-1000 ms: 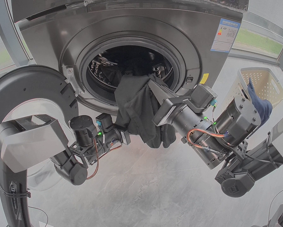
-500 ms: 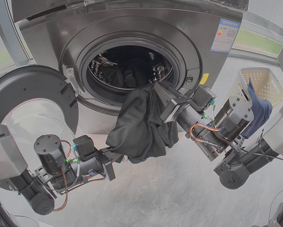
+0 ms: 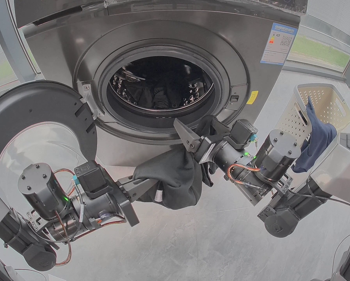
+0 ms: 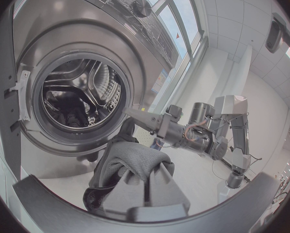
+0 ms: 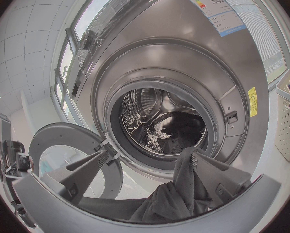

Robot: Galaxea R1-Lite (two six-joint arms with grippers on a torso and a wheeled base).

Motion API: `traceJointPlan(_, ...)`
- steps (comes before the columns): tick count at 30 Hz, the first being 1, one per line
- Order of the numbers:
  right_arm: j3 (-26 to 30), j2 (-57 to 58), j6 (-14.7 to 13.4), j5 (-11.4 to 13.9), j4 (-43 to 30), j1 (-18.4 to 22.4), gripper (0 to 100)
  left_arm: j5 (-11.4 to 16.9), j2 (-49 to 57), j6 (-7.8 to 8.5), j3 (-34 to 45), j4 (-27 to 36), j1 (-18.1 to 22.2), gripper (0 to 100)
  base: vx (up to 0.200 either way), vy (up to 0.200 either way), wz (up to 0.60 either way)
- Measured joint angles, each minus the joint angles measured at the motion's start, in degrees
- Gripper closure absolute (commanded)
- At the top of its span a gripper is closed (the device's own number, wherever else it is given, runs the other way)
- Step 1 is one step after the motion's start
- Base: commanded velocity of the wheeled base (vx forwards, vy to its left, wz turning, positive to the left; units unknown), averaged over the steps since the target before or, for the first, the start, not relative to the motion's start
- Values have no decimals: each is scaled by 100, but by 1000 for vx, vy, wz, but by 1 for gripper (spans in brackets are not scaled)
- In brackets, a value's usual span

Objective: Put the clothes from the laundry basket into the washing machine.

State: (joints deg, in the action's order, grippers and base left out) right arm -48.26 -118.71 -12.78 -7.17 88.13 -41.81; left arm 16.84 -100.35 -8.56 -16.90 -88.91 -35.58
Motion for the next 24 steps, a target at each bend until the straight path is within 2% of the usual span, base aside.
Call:
traceJointPlan(2, 48, -6, 13, 0, 0, -7, 0, -48, -17, -33, -93, 1, 39, 100, 0, 0, 0)
traceJointPlan(5, 168, -4, 33, -7, 1, -13, 0, -261, -74, -69, -276, 4, 122, 100, 0, 0, 0)
traceJointPlan(10, 518, 2, 49, -5, -2, 0, 0, -712, -194, -127, -647, 9, 266, 100, 0, 0, 0)
traceJointPlan(15, 896, -20, 57, -5, -16, 0, 0, -914, -251, -307, -969, 4, 350, 100, 0, 0, 0)
traceJointPlan(19, 1106, -129, 57, -2, -13, -33, 0, -1098, -260, -343, -1172, 0, 406, 100, 0, 0, 0)
traceJointPlan(24, 1290, -345, 51, 13, -5, -66, 0, -1153, -260, -345, -1306, -2, 422, 100, 0, 0, 0)
